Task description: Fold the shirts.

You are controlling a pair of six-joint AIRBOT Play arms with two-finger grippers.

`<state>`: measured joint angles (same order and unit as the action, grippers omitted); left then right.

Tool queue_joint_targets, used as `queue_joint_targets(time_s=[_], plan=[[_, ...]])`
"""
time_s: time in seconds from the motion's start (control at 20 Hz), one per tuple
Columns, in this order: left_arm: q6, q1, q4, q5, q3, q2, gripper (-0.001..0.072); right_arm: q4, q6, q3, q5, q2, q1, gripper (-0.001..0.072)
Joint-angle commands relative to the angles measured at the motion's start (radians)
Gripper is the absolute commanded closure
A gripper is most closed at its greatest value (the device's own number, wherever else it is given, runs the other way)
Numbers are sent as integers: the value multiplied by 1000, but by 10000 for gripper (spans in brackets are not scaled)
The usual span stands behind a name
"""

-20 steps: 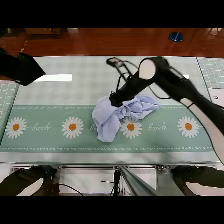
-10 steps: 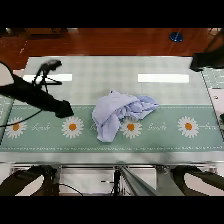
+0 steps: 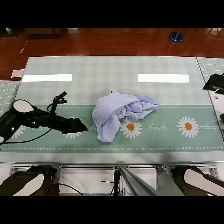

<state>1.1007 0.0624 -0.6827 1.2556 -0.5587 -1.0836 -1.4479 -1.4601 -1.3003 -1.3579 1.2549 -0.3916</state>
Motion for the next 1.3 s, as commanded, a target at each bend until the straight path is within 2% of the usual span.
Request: queue_joint_targets(time_s=[0.0,0.3,0.75,0.85,0.95,1.05,1.25], plan=[[-22,64,56,-87,44,-67,-13,11,6,115,26,-1,-17,119],[-8,144,149,-150,40,-204,-13,11,6,159,53,-1,-16,120],[56,263,159,-182,-37,-337,-13,11,6,159,65,-1,-17,127],[101,292,158,-183,-90,-386,-13,11,6,159,65,-1,-17,127],[198,296,95,-148,-138,-413,8,11,6,159,71,-1,-17,137],[245,295,91,-143,-148,-422,49,11,6,159,78,-1,-16,142],[328,296,87,-143,-162,-430,50,11,6,159,93,-1,-17,142]])
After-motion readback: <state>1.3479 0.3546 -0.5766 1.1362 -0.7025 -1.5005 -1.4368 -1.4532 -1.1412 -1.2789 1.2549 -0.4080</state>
